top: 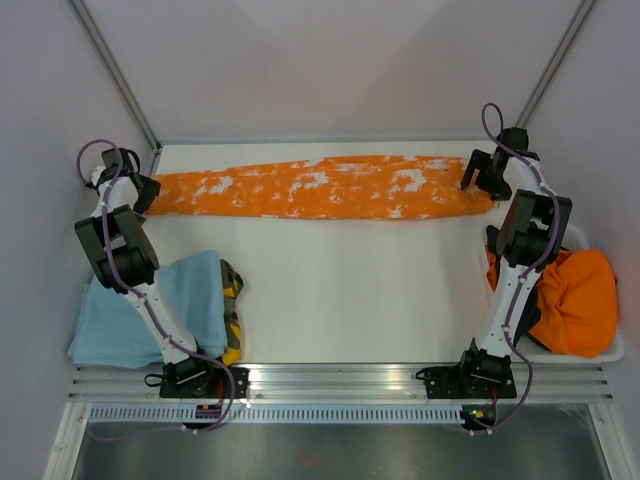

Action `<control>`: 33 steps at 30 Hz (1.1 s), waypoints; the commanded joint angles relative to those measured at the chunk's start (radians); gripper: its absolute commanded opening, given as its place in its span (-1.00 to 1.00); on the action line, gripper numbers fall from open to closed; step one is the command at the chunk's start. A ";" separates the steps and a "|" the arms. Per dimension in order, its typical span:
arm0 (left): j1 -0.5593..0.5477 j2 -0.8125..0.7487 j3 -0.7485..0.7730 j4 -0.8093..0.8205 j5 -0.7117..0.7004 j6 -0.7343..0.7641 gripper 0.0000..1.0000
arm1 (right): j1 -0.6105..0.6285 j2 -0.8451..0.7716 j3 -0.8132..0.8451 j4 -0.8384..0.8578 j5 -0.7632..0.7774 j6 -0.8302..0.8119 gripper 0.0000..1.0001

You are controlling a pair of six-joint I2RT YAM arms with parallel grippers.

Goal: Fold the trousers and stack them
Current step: Fold the trousers

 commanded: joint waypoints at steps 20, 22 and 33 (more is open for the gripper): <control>0.009 0.191 0.023 0.197 0.130 -0.093 -0.65 | -0.002 -0.093 -0.020 -0.026 0.066 0.076 0.96; 0.009 0.198 0.040 0.192 0.133 -0.058 -0.88 | -0.002 -0.094 -0.008 -0.036 0.062 0.073 0.96; 0.009 -0.012 -0.138 0.489 0.133 0.175 -0.95 | 0.060 -0.197 0.008 0.015 -0.120 0.082 0.96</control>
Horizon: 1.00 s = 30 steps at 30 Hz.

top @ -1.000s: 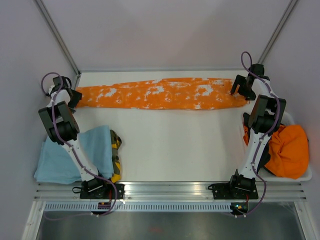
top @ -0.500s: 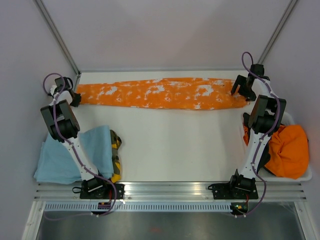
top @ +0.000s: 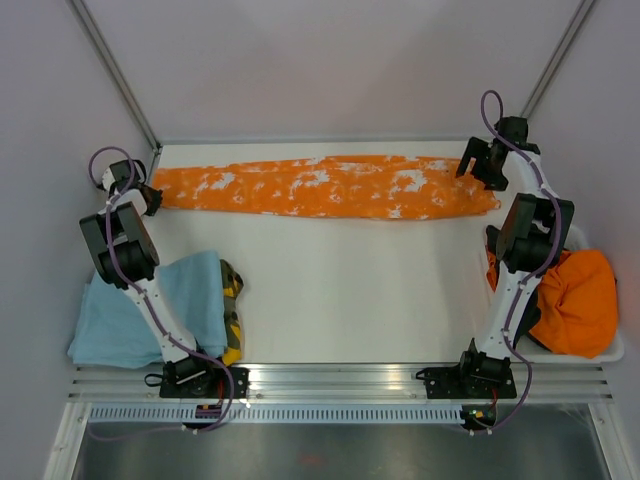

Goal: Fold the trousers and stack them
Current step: Fold the trousers

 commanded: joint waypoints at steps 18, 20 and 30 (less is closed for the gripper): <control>-0.304 -0.445 -0.166 0.386 0.005 0.886 -0.95 | 0.229 -0.138 -0.086 0.327 -0.451 0.233 0.96; -0.350 -0.446 -0.166 0.415 -0.004 0.914 -0.95 | 0.293 -0.112 -0.069 0.358 -0.466 0.271 0.96; -0.655 -0.380 -0.129 0.472 -0.082 0.914 -0.95 | 0.390 0.009 -0.083 0.582 -0.484 0.589 0.12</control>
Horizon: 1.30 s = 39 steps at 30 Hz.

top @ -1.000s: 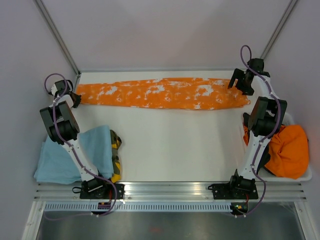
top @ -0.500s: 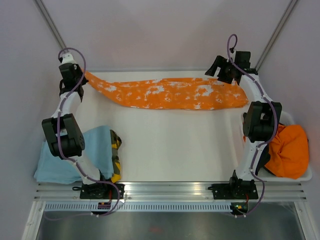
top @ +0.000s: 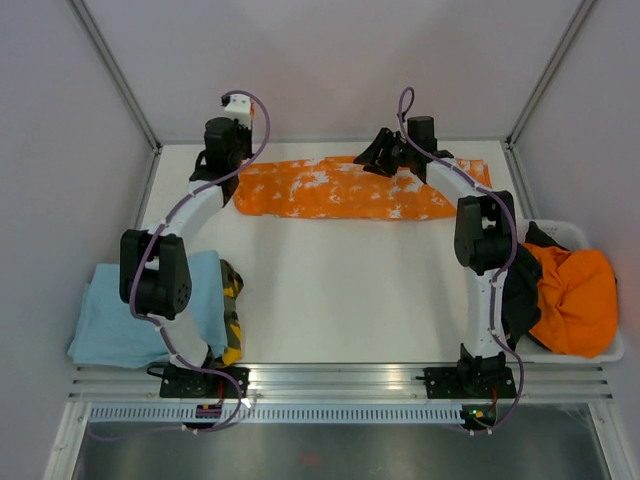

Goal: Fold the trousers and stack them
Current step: Fold the trousers

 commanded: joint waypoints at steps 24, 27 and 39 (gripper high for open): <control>-0.389 0.396 0.240 -0.066 -0.260 -0.477 -0.95 | -0.204 -0.205 -0.203 -0.152 0.107 -0.038 -0.09; -0.414 0.397 0.243 -0.066 -0.279 -0.477 -0.95 | -0.211 -0.216 -0.216 -0.158 0.105 -0.045 -0.10; -0.465 0.393 0.237 -0.086 -0.275 -0.489 -0.95 | -0.245 -0.247 -0.250 -0.178 0.119 -0.071 -0.10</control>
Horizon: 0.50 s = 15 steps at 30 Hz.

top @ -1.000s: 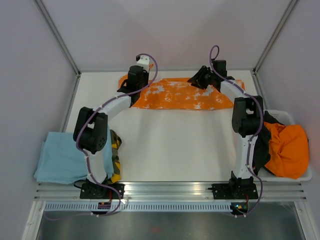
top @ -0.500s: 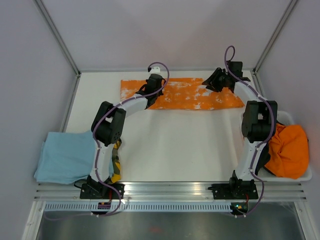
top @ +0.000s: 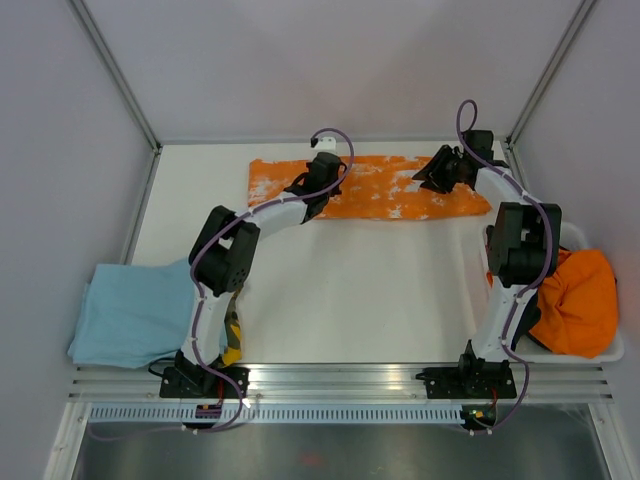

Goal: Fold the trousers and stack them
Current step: Fold the trousers

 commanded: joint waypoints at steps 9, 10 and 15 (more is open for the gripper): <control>-0.044 0.007 0.019 0.029 0.021 -0.081 -0.95 | -0.008 -0.037 0.008 0.021 -0.020 -0.002 -0.15; -0.044 0.010 0.019 0.030 0.023 -0.084 -0.95 | -0.007 -0.037 0.008 0.023 -0.022 -0.001 -0.14; -0.044 0.021 0.019 0.030 0.038 -0.089 -0.95 | -0.007 -0.031 0.006 0.027 -0.023 0.001 -0.15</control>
